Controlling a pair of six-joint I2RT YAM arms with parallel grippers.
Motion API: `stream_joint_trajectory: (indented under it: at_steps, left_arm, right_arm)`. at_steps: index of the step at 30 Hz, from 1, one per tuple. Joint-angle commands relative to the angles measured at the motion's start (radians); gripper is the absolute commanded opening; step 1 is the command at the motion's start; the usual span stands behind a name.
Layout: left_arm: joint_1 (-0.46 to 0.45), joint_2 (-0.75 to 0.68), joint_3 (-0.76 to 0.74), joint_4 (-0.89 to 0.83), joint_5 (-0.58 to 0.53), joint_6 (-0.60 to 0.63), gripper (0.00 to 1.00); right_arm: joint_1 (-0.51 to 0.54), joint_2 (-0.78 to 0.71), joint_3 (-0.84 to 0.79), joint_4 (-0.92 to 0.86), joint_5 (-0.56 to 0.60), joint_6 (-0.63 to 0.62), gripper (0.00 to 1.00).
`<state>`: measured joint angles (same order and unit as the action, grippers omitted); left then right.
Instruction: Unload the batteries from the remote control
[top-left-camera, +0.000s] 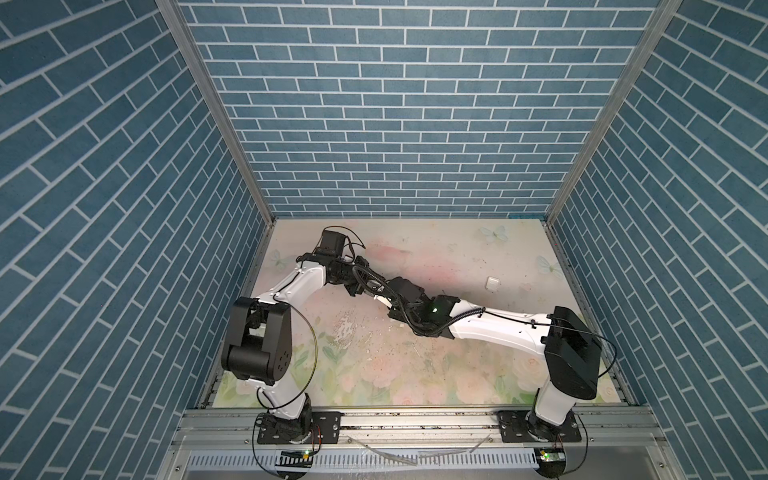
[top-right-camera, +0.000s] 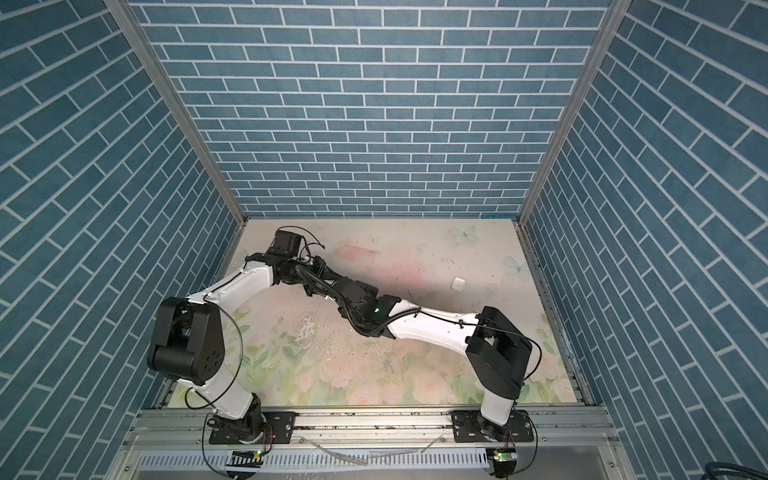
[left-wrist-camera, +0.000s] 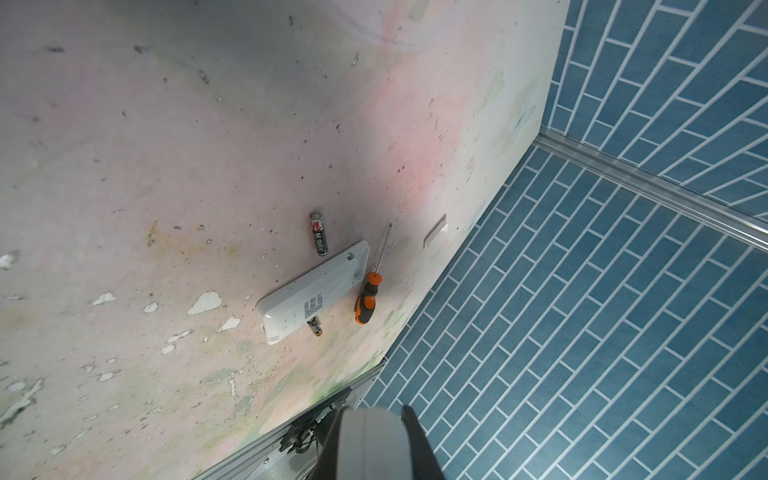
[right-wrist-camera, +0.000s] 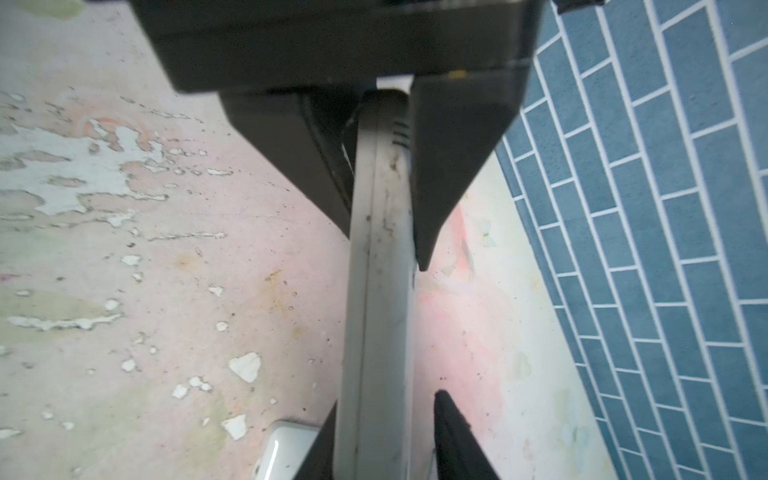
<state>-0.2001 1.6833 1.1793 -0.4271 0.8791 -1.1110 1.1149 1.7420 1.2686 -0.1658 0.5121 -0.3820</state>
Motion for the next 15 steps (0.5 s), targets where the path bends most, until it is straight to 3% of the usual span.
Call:
stream_joint_trajectory:
  at_steps: [1,9,12,15]
  left_arm:
    - [0.022,0.016,0.004,0.029,-0.010,0.044,0.00]
    - [0.061,0.004,-0.051,0.226,-0.007,-0.046,0.00]
    - [0.073,-0.008,-0.105,0.433,-0.031,-0.125,0.00]
    - [0.073,-0.016,-0.191,0.749,-0.084,-0.246,0.00]
  right_arm:
    - [-0.010,-0.036,0.001,0.046,0.063,0.011,0.43]
    - [-0.002,-0.096,-0.022,-0.003,0.050,0.071,0.50]
    - [-0.002,-0.168,-0.039,-0.072,-0.021,0.193,0.50]
    - [-0.007,-0.239,-0.045,-0.130,-0.077,0.348,0.50]
